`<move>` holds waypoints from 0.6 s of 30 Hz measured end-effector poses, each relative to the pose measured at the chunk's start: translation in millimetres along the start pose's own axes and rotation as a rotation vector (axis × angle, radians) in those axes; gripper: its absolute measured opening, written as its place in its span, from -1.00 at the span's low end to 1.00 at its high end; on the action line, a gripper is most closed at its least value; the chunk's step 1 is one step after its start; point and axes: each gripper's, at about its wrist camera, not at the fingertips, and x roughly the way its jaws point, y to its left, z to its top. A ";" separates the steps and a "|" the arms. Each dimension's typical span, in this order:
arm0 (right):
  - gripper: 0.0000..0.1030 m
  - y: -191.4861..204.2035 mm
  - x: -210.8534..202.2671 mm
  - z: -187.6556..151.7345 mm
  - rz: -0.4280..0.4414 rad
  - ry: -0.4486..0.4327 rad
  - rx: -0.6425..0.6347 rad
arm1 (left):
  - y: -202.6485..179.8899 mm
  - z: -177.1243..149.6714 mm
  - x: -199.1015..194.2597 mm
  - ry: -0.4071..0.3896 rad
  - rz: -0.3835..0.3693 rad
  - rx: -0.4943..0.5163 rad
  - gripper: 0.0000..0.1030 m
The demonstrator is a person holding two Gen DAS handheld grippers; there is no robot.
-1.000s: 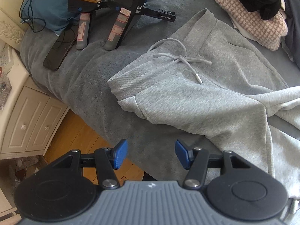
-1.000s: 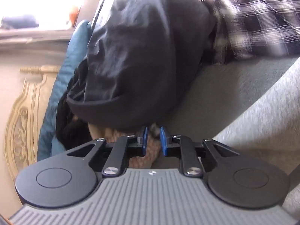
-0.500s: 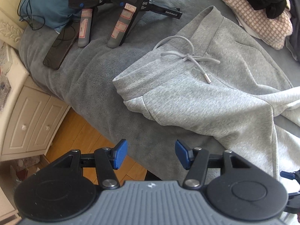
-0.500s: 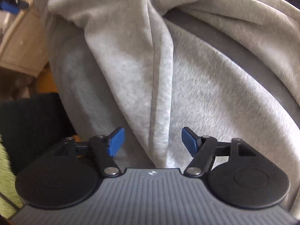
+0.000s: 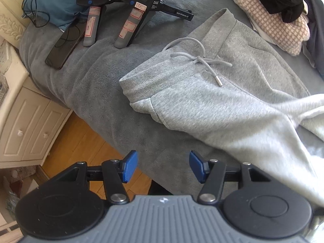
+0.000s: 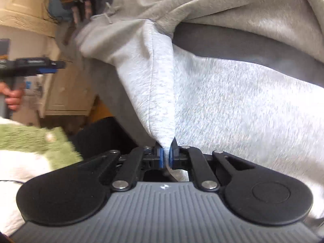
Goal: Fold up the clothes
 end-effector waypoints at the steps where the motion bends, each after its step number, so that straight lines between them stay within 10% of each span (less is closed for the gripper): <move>1: -0.92 -6.1 -11.6 1.4 0.087 0.032 0.050 | 1.9 0.5 0.3 -0.002 -0.006 -0.009 0.12; 5: -0.85 -38.5 -15.4 20.6 0.190 0.146 0.253 | 9.1 2.8 4.0 -0.003 -0.015 -0.045 0.12; 9: -0.17 -73.2 11.9 33.6 -0.122 0.226 0.396 | 16.3 9.2 3.9 -0.018 -0.010 -0.060 0.12; 14: -0.10 -29.4 25.2 58.6 -0.395 0.410 0.095 | 21.6 27.2 3.5 -0.083 0.000 0.000 0.12; 18: -0.10 39.9 20.7 102.8 -0.446 0.338 -0.142 | 16.7 46.7 12.7 -0.140 0.007 0.109 0.12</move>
